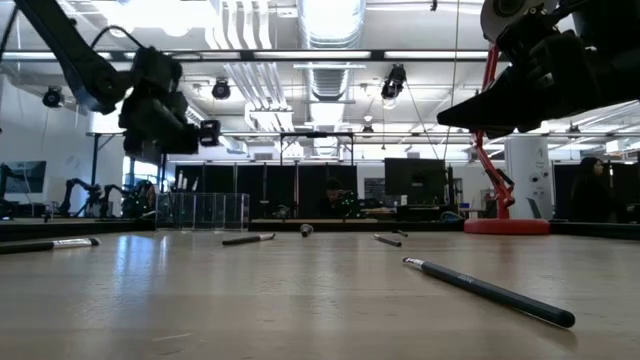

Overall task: Pick & Place Makeup Brushes
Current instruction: Put the lip brush into the transparent organizer

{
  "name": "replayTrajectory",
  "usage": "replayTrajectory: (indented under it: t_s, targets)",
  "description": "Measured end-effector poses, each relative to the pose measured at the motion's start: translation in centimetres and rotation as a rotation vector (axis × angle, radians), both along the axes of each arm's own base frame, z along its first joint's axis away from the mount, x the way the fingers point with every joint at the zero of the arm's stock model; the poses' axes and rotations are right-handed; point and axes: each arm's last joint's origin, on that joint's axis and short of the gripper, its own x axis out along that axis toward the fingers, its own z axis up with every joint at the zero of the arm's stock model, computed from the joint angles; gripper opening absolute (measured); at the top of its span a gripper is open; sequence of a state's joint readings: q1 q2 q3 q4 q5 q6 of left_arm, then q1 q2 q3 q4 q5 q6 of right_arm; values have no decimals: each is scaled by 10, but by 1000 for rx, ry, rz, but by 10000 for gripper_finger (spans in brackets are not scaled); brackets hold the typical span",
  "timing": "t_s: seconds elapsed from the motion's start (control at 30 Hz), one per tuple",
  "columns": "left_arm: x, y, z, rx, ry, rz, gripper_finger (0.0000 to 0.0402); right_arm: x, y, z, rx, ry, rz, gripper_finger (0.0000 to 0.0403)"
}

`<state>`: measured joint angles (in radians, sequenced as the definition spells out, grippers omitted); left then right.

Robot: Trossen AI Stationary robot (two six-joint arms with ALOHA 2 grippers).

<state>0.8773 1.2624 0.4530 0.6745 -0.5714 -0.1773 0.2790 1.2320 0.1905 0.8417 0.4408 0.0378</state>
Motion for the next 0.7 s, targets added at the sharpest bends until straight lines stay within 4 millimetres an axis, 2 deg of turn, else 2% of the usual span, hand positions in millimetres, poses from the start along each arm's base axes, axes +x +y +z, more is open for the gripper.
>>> replayTrajectory:
  t_s: [0.13,0.27,0.33,0.7]
  targets:
    - [3,-19,11,-15,26,-138,44,0,0,0,7,0,-2,8]
    - [8,-47,11,-10,56,-284,15,0,0,0,28,-4,-7,8]
    - [11,-64,5,-10,55,-388,4,0,0,0,50,-8,-13,8]
    - [31,-155,-38,-62,55,-877,0,0,0,0,78,-11,-18,8]
